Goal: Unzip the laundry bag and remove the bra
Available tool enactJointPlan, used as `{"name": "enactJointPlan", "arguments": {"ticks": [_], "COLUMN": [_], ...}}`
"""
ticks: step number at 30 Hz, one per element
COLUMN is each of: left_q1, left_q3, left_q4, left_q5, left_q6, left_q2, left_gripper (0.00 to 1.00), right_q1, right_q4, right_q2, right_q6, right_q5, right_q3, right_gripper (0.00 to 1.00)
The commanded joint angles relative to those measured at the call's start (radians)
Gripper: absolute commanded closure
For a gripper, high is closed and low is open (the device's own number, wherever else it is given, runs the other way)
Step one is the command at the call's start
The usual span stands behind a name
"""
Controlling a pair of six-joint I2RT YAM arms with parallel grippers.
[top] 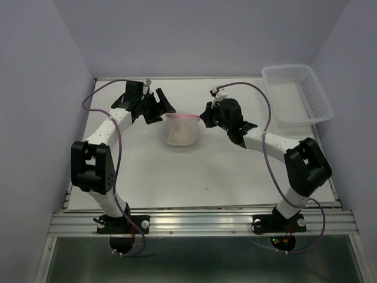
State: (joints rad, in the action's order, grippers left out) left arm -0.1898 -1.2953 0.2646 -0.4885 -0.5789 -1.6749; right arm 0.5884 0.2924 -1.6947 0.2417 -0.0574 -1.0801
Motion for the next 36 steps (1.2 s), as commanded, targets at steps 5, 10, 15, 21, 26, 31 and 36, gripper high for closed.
{"name": "enactJointPlan", "arguments": {"ticks": [5,10,15,21,26,31,36], "left_q1": [-0.056,-0.149,-0.188,-0.194,-0.194,-0.191,-0.186], "left_q3": [-0.093,-0.073,-0.045,-0.094,-0.079,-0.122,-0.199], "left_q4": [0.071,0.033,-0.126,-0.162,-0.205,-0.133,0.062], "left_q5": [0.142,0.119,0.067,-0.113,-0.176,-0.193,-0.303], "left_q6": [0.1,0.417,0.709,0.887,1.02,1.177,1.35], "left_q2": [0.076,0.161,0.273,0.244,0.218,0.149,0.061], "left_gripper": [0.08,0.08,0.06,0.01,0.01,0.01,0.01], "right_q1": [0.034,0.045,0.045,0.045,0.034,0.004,-0.015], "right_q4": [-0.062,-0.097,-0.18,-0.231,-0.282,-0.32,-0.346], "right_q2": [0.063,0.063,0.053,0.047,0.03,0.01,-0.013], "right_q6": [-0.088,-0.084,-0.108,-0.143,-0.196,-0.199,-0.202], "right_q5": [0.007,-0.042,-0.051,-0.071,-0.102,-0.162,-0.223], "right_q3": [-0.09,-0.124,-0.17,-0.213,-0.273,-0.34,-0.385], "right_gripper": [0.99,0.99,0.99,0.99,0.99,0.99,0.99]}}
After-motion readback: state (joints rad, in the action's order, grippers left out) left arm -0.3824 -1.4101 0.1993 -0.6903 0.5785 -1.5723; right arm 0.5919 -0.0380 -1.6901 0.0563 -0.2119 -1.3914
